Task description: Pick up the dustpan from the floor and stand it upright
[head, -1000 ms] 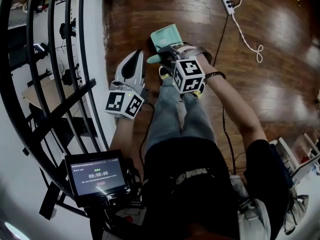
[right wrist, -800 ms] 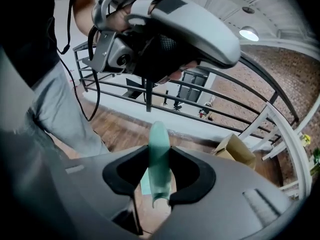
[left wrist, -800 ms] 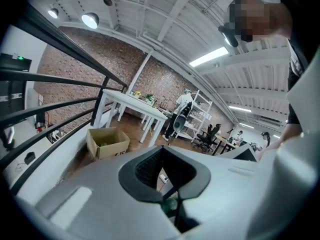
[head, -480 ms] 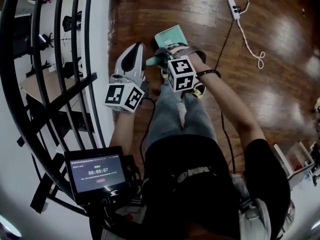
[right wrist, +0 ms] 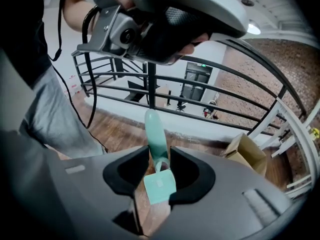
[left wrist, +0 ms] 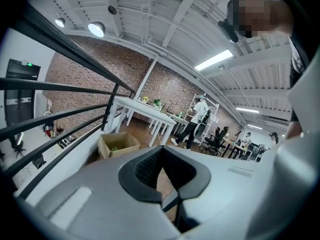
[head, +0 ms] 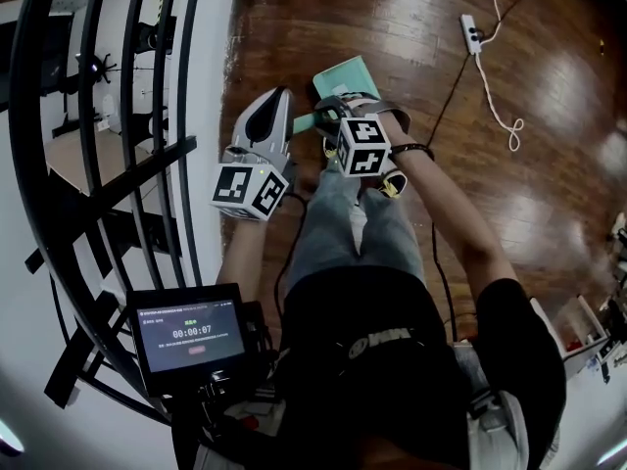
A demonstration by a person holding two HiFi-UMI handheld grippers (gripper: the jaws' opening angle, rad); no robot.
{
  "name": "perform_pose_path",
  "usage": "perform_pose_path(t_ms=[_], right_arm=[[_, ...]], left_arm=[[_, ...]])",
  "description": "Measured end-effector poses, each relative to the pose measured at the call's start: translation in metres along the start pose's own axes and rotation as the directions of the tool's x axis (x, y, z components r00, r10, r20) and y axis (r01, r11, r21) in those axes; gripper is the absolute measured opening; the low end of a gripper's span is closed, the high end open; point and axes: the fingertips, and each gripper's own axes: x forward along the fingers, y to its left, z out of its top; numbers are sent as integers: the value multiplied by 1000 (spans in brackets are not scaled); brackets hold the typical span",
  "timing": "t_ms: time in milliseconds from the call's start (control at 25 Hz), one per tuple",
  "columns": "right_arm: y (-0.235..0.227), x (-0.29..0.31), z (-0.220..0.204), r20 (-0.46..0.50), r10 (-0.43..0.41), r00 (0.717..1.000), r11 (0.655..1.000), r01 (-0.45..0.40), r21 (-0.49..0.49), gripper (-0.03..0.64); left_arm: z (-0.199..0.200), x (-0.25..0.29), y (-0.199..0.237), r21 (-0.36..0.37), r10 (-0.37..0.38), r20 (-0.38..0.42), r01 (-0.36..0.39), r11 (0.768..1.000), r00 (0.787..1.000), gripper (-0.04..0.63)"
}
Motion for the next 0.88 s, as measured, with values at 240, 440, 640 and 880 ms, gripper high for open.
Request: perform_pose_path(t_ms=[240, 440, 640, 880], right_arm=[[-6, 7, 2, 6, -31, 999, 999, 31, 27, 146], [-32, -3, -6, 80, -112, 990, 982, 99, 158, 152], [-92, -96, 13, 316, -318, 894, 901, 182, 394, 149], [-174, -193, 26, 513, -627, 587, 709, 156, 688, 5]], left_arm=[[-7, -14, 12, -18, 23, 7, -23, 1000, 1000, 20], [-9, -10, 19, -18, 13, 24, -12, 1000, 1000, 20], [16, 10, 1, 31, -7, 56, 6, 1000, 998, 20], [53, 64, 9, 148, -48, 110, 31, 989, 993, 20]])
